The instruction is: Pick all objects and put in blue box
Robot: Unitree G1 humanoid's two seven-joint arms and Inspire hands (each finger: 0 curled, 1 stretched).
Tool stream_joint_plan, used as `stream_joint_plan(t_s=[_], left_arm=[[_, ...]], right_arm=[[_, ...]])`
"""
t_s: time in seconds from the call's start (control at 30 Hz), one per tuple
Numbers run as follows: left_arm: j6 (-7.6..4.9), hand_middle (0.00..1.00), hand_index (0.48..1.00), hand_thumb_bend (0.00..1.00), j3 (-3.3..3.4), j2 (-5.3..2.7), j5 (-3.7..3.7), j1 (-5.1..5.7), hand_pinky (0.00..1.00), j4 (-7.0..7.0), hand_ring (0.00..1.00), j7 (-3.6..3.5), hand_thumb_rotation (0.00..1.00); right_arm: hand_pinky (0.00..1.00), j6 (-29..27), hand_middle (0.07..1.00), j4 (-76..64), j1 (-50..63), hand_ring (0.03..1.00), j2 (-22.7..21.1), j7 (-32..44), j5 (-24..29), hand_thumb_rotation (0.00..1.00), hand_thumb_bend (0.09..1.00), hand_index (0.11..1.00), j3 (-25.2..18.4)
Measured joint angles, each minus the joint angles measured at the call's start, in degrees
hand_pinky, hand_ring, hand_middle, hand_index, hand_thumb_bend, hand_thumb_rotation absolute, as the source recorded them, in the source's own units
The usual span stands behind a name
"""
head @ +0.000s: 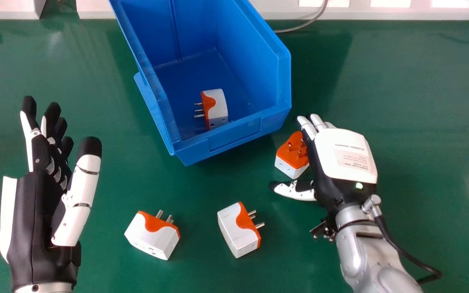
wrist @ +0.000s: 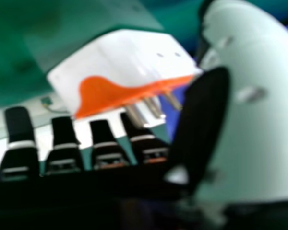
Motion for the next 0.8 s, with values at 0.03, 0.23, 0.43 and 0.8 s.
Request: stream_joint_plan(t_s=[0.03,0.23,0.43,0.8], left_arm=[[0.00,1.00,0.992,0.44,0.01,0.02,-0.01,0.00,1.00,0.00,1.00,-0.07,0.64],[0.01,1.00,0.994,0.44,0.23,0.09,-0.06,0.14,1.00,0.00,1.00,-0.19,0.63],[0.00,1.00,0.986,0.44,0.54,0.11,-0.21,0.39,1.00,0.00,1.00,-0.23,0.63],[-0.03,1.00,0.985,0.44,1.09,0.44,-1.05,0.45,1.00,0.00,1.00,-1.30,0.63]], right_arm=[[0.71,0.4,0.895,0.5,-0.5,0.847,0.0,0.0,0.1,0.36,0.572,0.860,0.1],[0.72,1.0,0.901,2.6,-3.1,0.852,0.1,0.1,0.7,0.39,0.545,0.873,0.8],[0.71,1.9,0.893,4.3,-4.6,0.842,0.1,0.3,2.2,0.36,0.530,0.860,1.1],[0.71,1.9,0.886,6.9,-7.0,0.840,1.3,0.3,4.4,0.18,0.510,0.841,1.3]])
